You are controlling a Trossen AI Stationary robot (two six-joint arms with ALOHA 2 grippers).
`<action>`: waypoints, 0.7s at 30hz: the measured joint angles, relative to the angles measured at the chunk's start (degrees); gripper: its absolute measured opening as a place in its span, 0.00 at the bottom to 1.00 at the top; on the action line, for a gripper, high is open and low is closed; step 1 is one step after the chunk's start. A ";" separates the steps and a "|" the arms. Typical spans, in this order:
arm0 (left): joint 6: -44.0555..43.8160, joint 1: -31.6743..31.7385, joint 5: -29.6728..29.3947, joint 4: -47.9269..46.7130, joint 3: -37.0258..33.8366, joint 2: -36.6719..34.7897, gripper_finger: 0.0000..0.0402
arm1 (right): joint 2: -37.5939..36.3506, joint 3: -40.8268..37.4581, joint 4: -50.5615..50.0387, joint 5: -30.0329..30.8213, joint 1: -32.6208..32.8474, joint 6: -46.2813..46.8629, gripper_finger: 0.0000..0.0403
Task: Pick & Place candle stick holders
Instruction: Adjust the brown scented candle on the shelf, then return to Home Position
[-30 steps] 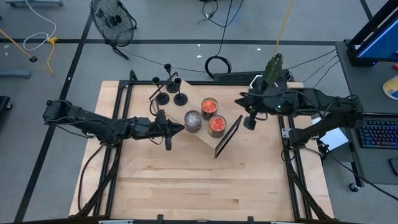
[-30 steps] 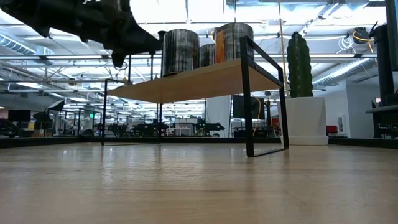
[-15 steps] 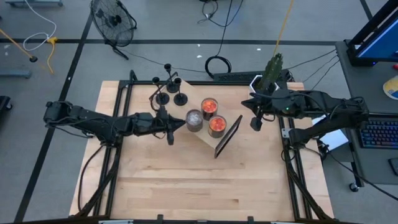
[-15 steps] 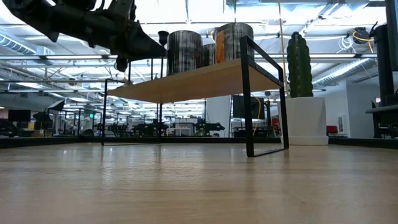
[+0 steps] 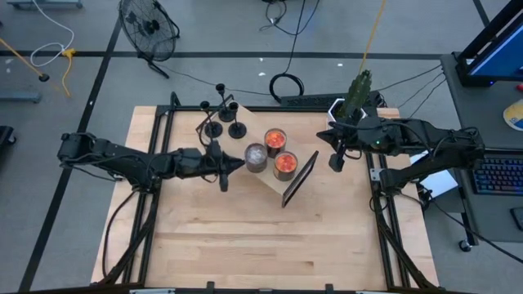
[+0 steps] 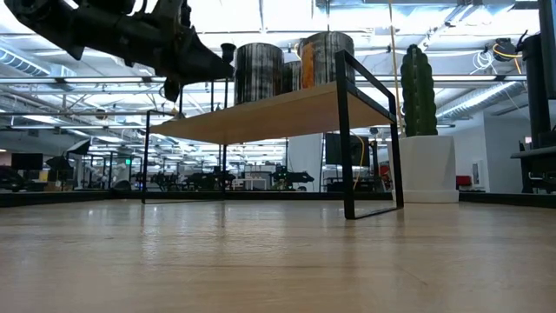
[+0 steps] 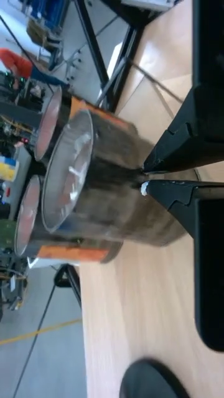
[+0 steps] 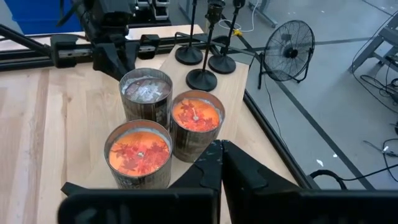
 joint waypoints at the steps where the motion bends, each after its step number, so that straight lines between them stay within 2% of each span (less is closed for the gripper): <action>1: -0.02 -0.18 0.21 0.02 0.00 -0.06 0.08 | 0.00 0.00 -0.02 0.00 0.00 0.00 0.00; 7: -0.46 -2.46 0.30 -1.56 0.02 -3.97 0.08 | -0.09 0.00 -0.71 -0.98 0.02 1.01 0.00; 13: -2.07 -8.66 0.31 -4.03 0.00 -9.77 0.08 | -0.93 -1.33 -2.01 -2.97 0.97 1.51 0.00; 21: -1.90 -14.37 -0.10 -10.96 0.00 -19.24 0.08 | -10.58 -10.48 3.32 -3.24 3.56 3.40 0.00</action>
